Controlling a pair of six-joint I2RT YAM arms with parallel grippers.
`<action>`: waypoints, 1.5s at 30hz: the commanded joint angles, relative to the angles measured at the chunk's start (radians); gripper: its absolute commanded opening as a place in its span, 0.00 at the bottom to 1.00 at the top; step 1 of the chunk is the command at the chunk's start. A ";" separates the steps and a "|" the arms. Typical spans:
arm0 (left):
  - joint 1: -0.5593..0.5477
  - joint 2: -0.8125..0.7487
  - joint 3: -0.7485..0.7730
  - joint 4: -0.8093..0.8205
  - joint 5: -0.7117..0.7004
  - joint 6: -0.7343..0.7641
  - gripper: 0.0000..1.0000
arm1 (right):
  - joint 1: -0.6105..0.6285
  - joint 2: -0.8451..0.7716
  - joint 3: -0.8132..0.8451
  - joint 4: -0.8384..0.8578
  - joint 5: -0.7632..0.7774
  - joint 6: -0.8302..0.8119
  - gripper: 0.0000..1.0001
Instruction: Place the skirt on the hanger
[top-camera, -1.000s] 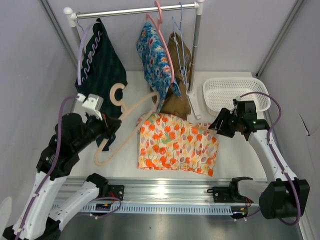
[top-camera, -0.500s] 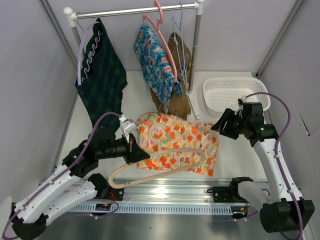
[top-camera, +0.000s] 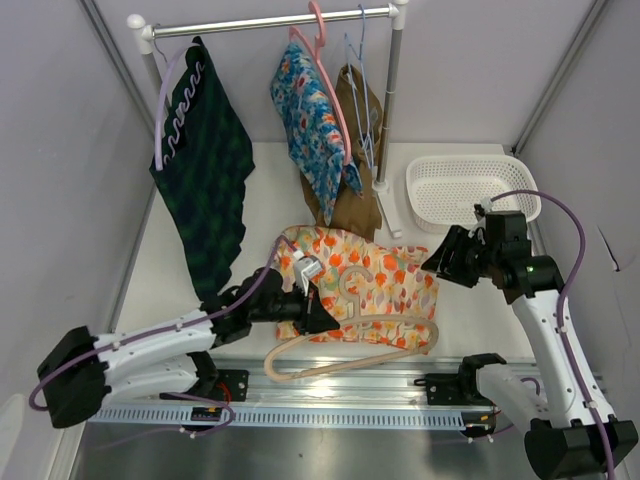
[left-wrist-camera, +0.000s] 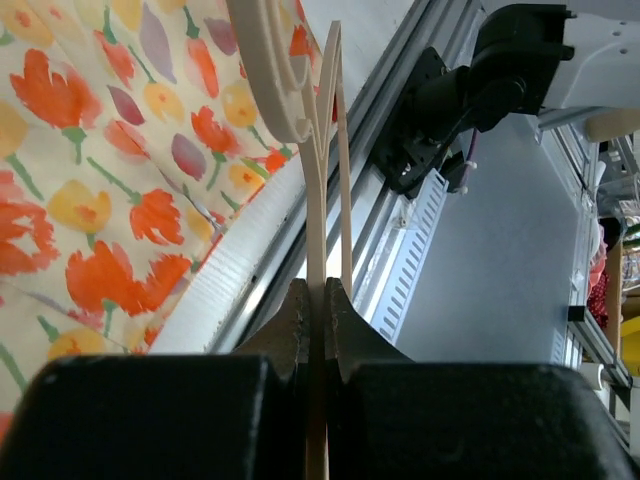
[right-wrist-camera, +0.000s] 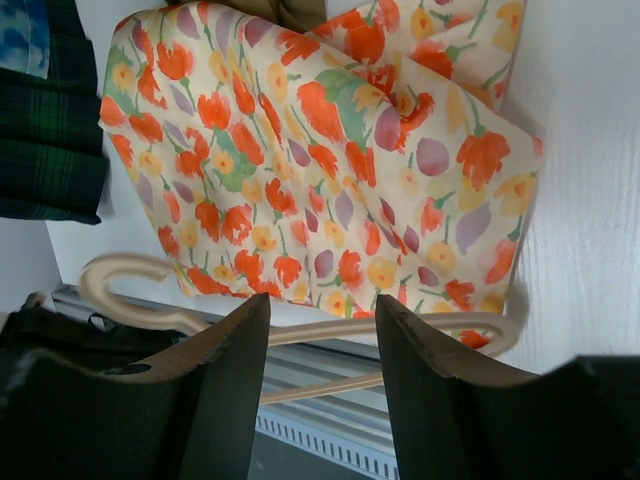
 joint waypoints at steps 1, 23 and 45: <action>-0.005 0.092 -0.059 0.378 0.057 -0.062 0.00 | 0.023 -0.021 0.003 -0.027 -0.020 0.025 0.51; 0.076 0.392 -0.168 0.774 0.226 -0.042 0.00 | 0.141 -0.121 -0.181 -0.105 0.051 0.087 0.40; 0.130 0.617 -0.173 0.970 0.295 -0.062 0.00 | 0.362 -0.059 -0.399 -0.025 0.157 0.206 0.34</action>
